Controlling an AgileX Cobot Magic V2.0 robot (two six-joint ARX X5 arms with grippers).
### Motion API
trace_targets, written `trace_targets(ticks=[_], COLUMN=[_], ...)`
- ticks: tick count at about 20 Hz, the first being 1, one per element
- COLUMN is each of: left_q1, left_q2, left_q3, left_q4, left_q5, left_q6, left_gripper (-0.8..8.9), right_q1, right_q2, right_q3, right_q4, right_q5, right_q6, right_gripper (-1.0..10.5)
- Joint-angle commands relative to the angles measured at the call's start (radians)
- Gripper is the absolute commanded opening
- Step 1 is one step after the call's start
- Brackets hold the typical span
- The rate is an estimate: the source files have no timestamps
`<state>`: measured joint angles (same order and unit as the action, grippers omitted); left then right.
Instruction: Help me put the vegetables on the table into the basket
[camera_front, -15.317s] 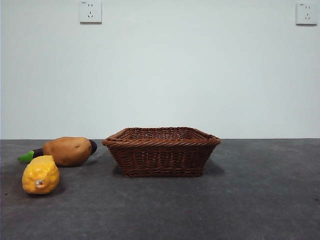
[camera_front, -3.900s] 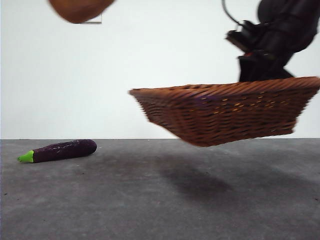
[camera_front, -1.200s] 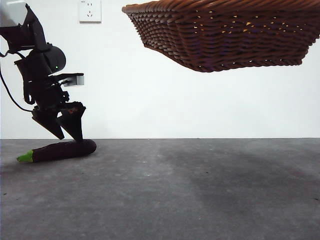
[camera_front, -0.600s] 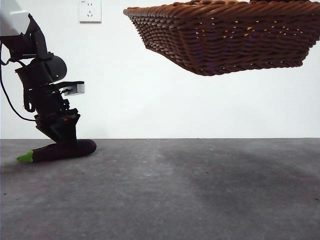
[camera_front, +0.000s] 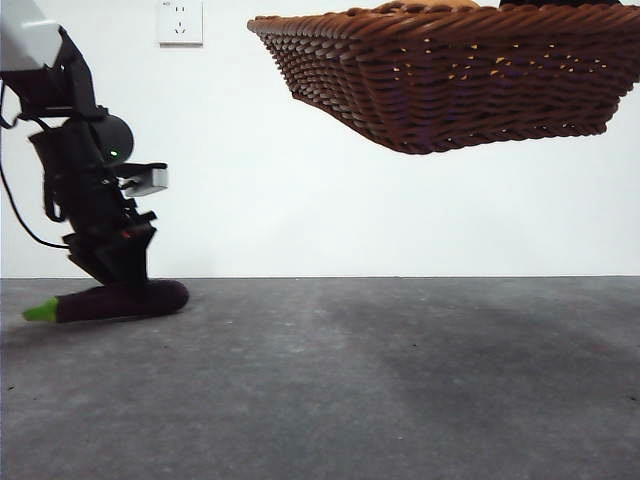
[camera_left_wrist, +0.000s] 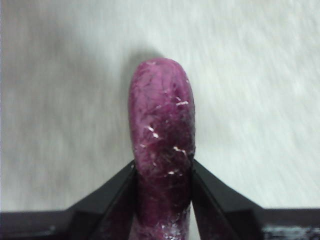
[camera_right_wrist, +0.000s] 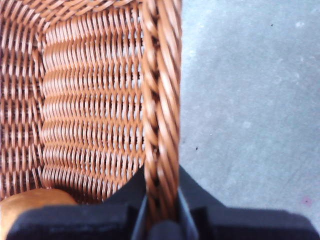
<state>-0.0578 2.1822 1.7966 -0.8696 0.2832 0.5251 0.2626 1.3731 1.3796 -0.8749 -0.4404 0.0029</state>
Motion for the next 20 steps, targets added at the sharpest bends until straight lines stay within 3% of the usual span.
trace_targets(ticks=[1, 6, 11, 16, 20], left_q1=[0.031, 0.011, -0.152, -0.465, -0.578], left_q2=[-0.085, -0.338, -0.58, -0.59, -0.464], left_q3=[-0.007, -0.007, -0.008, -0.008, -0.008], left_q4=[-0.013, -0.098, -0.207, -0.243, -0.277], left_q5=[0.09, 0.204, 0.202, 0.011, -0.082], left_q6=[-0.018, -0.001, 0.037, 0.071, 0.113], left_gripper=[-0.06, -0.06, -0.06, -0.06, -0.06], right_q1=[0.002, 0.003, 0.006, 0.08, 0.119], right_q2=[0.005, 0.12, 0.279, 0.326, 0.326], right_q3=[-0.002, -0.003, -0.003, -0.004, -0.004], right_q4=[0.013, 0.023, 0.071, 0.093, 0.091], right_q5=[-0.001, -0.001, -0.038, -0.066, -0.07], right_q6=[0.012, 0.019, 0.035, 0.045, 0.048], right_gripper=[-0.1, -0.1, -0.1, -0.1, -0.1])
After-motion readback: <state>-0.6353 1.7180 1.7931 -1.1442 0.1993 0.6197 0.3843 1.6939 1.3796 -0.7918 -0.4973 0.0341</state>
